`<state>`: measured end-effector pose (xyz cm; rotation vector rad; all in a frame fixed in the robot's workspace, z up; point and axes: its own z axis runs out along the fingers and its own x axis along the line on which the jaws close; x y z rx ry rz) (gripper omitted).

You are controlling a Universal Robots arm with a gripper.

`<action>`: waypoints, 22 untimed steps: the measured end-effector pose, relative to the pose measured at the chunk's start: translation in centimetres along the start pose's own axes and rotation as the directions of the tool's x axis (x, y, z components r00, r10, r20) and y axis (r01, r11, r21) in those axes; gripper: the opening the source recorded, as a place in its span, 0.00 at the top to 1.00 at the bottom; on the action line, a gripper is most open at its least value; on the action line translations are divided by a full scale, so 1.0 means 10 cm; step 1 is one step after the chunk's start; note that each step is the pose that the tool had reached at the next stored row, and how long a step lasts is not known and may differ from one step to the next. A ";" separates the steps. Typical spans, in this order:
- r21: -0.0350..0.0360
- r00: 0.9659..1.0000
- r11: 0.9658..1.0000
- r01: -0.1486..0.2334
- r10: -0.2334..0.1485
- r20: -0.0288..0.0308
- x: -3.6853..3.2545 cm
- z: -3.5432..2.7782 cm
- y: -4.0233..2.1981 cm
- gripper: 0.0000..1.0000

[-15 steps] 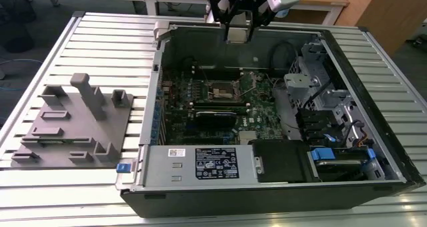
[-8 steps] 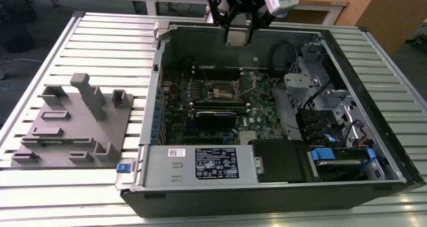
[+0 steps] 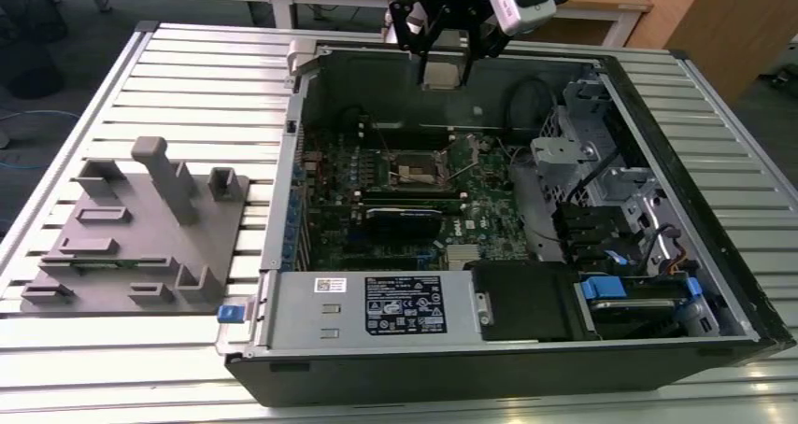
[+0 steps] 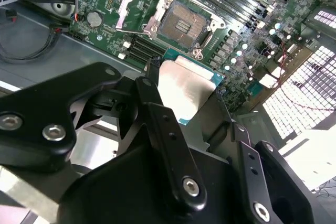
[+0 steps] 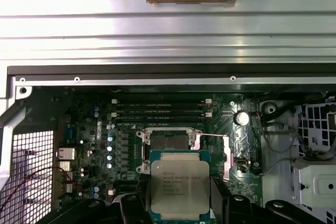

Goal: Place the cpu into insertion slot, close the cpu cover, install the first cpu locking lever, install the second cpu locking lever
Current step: 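Place the cpu into insertion slot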

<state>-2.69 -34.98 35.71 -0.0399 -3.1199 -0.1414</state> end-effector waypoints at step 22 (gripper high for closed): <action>0.000 1.000 1.000 0.000 0.000 0.000 -0.001 0.035 -0.003 0.46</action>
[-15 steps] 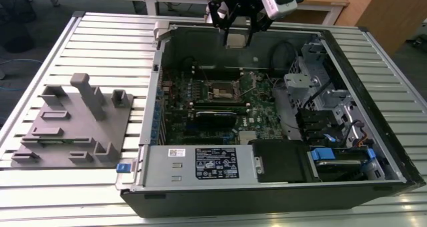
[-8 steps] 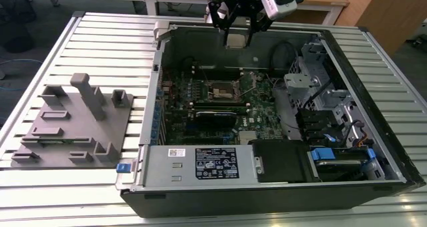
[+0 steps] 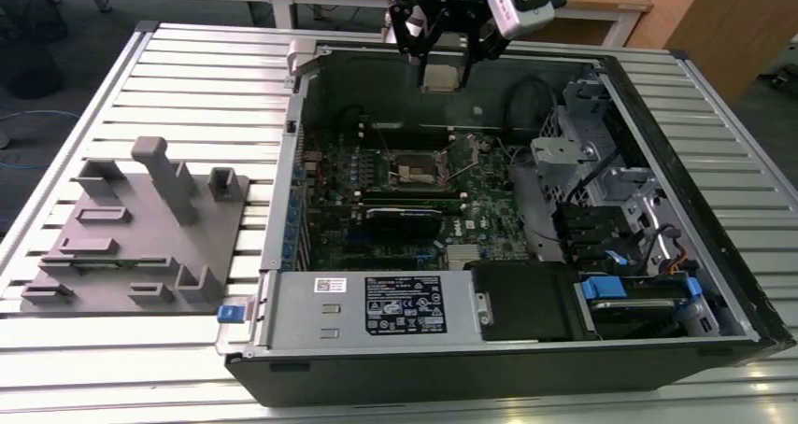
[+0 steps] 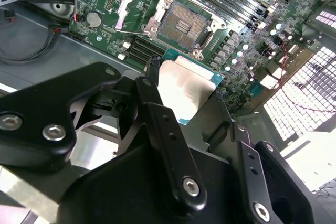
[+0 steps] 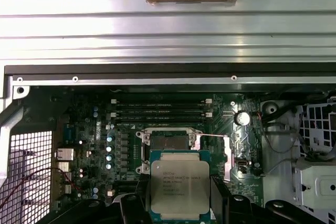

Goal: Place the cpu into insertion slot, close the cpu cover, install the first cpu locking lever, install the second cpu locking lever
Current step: 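Place the cpu into insertion slot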

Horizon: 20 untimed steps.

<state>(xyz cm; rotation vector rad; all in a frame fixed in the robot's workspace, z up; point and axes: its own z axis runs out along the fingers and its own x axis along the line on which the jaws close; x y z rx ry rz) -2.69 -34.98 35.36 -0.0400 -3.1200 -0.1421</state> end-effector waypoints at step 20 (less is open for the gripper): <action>0.000 1.000 1.000 0.000 0.000 0.000 -0.001 0.033 -0.003 0.46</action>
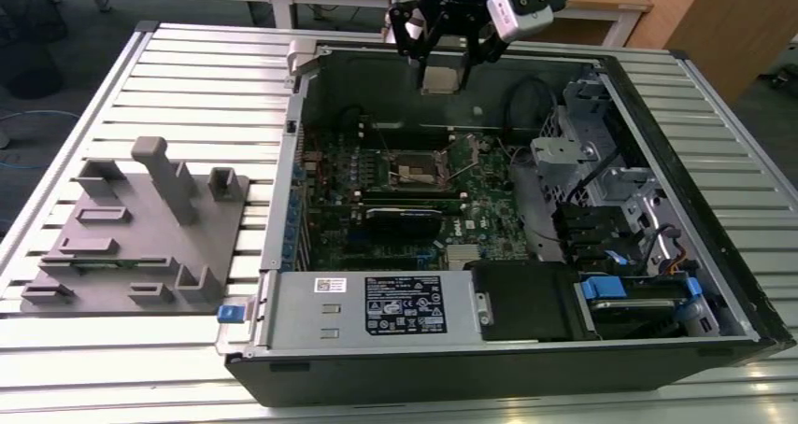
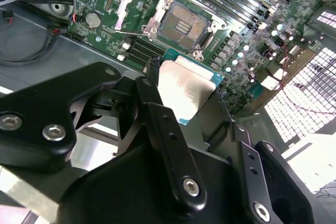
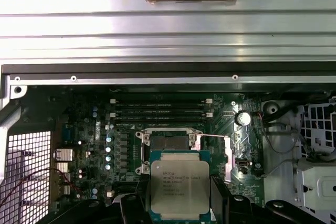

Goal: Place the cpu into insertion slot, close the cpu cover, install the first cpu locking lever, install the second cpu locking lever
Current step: 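Place the cpu into insertion slot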

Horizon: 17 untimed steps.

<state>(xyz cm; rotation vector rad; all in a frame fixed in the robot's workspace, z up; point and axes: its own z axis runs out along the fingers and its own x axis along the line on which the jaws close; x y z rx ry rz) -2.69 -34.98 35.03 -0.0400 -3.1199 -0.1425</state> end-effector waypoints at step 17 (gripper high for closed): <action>0.000 1.000 1.000 0.000 0.000 0.000 -0.001 0.035 -0.003 0.46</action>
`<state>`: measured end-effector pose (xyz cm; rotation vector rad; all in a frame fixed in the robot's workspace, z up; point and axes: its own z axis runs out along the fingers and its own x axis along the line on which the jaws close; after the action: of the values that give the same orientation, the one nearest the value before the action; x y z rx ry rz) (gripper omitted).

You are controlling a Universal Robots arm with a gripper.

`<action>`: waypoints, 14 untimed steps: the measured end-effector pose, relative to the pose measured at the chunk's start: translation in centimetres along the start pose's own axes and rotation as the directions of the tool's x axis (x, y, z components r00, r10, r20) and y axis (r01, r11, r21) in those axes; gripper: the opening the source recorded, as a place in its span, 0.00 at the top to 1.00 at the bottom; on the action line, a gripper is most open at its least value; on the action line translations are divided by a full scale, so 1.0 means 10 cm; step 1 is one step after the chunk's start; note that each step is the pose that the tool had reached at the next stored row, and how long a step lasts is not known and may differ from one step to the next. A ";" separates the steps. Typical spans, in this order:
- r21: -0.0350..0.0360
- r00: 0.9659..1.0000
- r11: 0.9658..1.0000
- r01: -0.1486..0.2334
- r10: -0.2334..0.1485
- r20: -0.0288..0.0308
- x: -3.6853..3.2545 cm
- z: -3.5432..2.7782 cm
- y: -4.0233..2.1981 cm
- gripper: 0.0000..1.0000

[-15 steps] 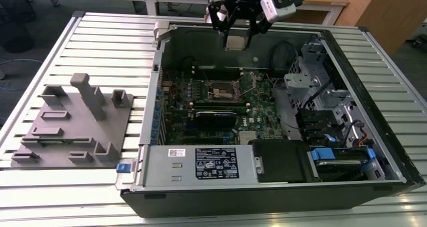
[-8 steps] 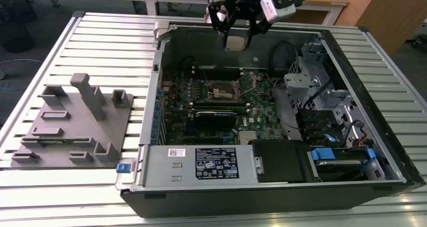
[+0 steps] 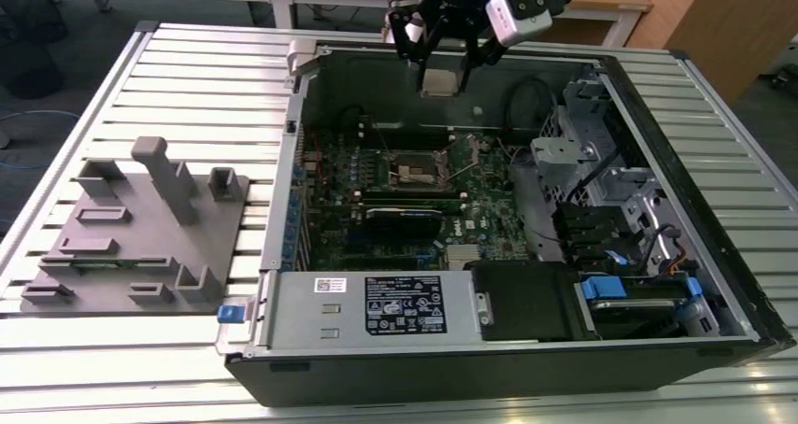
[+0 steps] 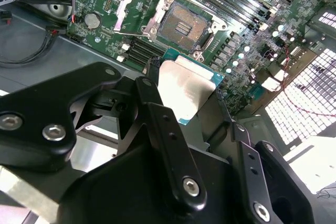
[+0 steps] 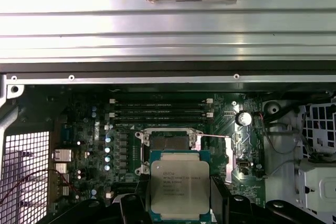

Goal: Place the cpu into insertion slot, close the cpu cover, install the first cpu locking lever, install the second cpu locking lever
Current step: 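Place the cpu into insertion slot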

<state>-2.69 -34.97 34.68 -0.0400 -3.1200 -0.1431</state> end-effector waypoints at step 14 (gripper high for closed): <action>0.000 1.000 1.000 0.000 0.000 0.000 -0.001 0.031 -0.003 0.46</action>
<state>-2.69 -34.98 34.37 -0.0400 -3.1199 -0.1425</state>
